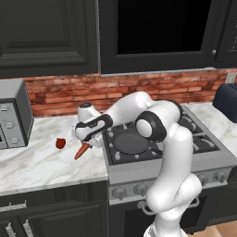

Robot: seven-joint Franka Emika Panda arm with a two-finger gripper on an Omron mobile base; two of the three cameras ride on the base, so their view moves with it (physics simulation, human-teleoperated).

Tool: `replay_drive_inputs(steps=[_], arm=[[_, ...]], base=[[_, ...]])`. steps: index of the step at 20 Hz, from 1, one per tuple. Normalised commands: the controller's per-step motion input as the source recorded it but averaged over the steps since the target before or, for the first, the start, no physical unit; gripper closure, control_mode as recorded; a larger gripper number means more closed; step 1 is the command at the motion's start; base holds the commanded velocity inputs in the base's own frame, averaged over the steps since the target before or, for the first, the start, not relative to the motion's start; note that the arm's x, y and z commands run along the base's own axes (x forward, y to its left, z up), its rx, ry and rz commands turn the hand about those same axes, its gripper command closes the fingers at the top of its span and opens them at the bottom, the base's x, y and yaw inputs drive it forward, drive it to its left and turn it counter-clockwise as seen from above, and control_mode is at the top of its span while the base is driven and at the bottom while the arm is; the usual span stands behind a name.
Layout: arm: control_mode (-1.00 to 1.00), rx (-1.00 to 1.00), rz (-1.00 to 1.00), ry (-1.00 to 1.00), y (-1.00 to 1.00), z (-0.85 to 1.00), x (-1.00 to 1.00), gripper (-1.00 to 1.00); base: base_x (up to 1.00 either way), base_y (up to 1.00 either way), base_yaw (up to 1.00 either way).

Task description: Put the bell pepper and carrot in the pan. Then turn on the front left burner and set the heat to medium.

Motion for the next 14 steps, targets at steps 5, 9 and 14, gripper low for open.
replay_drive_inputs(steps=[5, 9, 14], arm=[[-1.0, -0.01, 0.03, -0.23, 0.0, 0.33, -1.0, 1.0], [-1.0, -0.11, 0.02, -0.25, 0.0, 0.44, -0.85, 1.0], [-1.0, -0.08, 0.04, -0.15, 0.0, 0.88, -0.56, 1.0]], base=[[0.0, 0.0, 0.0], [0.0, 0.0, 0.0], [0.0, 0.0, 0.0]])
